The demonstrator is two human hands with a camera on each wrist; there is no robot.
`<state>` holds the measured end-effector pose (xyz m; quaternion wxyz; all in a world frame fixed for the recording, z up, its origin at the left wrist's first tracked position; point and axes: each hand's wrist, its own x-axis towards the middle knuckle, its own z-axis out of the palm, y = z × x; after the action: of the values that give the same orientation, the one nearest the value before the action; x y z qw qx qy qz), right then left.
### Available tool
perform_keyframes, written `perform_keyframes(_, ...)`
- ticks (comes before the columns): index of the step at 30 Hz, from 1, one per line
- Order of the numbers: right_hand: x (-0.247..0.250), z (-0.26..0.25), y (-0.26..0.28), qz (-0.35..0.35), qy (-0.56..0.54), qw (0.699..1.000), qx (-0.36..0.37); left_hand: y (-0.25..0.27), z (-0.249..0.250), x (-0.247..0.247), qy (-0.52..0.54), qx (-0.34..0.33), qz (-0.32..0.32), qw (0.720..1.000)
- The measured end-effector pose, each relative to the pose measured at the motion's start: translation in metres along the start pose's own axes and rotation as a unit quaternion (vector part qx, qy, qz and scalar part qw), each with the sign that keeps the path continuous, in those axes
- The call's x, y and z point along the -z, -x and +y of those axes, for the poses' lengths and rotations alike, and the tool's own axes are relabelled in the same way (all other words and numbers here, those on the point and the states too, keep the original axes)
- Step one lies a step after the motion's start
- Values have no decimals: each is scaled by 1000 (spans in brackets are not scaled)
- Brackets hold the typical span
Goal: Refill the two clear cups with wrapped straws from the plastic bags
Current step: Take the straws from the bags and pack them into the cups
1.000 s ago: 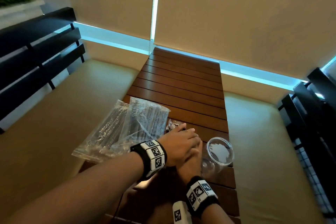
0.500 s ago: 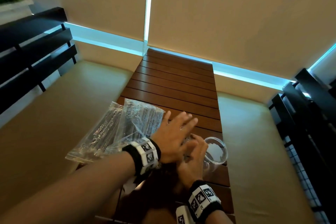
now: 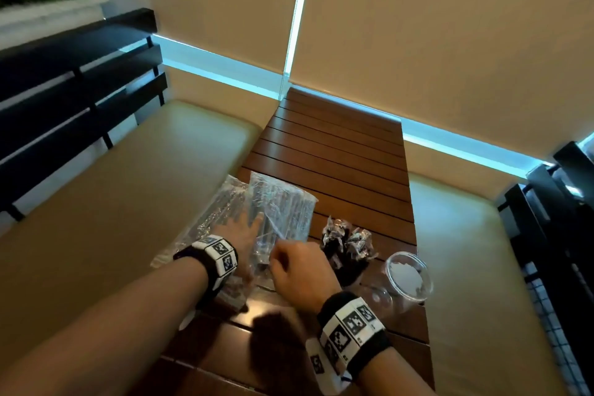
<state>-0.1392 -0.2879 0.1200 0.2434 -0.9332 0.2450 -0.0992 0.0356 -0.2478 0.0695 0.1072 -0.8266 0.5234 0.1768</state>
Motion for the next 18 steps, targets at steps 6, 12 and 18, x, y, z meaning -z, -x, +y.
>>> perform_keyframes(6,-49,5,-13,-224,36,968,-105,12,4,11,52,-33,131,989)
perform_keyframes(12,-66,-6,-55,-31,-2,984,-176,25,6,39,89,-78,106,987)
perform_keyframes(18,-66,-5,-94,-273,88,929,-232,33,2,43,131,-102,85,982)
